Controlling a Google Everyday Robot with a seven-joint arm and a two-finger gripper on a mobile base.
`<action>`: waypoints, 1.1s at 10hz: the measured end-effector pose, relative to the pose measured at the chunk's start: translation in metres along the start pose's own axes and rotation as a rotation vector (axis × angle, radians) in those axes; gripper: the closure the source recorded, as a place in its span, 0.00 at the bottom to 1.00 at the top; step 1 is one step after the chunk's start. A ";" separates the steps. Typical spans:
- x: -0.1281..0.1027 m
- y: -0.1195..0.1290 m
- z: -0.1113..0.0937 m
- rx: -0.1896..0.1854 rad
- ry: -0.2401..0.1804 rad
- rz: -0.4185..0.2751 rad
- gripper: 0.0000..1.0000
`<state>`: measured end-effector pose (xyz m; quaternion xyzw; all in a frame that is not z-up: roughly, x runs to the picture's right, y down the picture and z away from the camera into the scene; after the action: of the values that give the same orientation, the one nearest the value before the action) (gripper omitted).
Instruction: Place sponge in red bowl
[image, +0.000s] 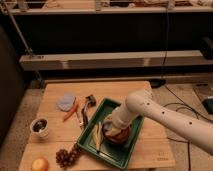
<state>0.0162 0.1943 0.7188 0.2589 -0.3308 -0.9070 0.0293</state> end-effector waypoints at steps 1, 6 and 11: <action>0.000 0.000 0.000 0.000 0.000 -0.001 0.58; 0.000 0.000 0.000 0.000 0.000 -0.001 0.58; 0.000 0.000 0.001 0.001 0.002 0.000 0.60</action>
<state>0.0162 0.1950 0.7191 0.2597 -0.3311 -0.9067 0.0296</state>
